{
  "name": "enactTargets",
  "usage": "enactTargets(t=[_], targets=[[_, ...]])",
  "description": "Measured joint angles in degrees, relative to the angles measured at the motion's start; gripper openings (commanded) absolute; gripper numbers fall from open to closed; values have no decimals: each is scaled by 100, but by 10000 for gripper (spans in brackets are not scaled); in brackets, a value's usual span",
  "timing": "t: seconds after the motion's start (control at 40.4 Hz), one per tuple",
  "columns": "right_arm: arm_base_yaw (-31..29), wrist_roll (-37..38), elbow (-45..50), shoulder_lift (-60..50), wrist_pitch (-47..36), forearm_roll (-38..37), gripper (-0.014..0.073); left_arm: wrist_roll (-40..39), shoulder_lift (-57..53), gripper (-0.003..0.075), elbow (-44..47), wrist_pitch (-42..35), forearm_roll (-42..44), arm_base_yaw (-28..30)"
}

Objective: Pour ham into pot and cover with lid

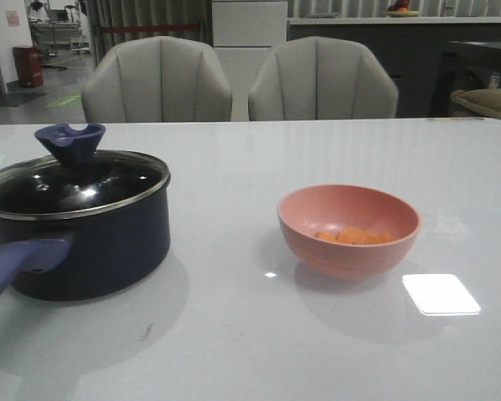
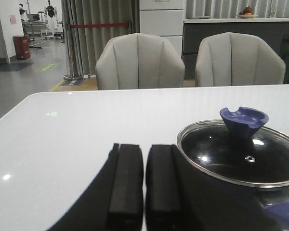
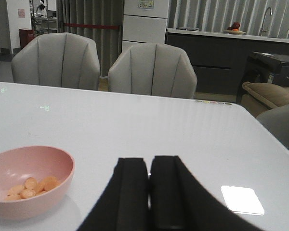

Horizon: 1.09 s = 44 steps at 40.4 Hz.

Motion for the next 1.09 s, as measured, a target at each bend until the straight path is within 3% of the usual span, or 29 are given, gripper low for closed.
enactTargets(t=[0.619,1.089], targets=[[0,0,0,0,0,0,160,0,0,119,0,0,0,0],[0,0,0,0,0,0,160,0,0,119,0,-1019,107,0]])
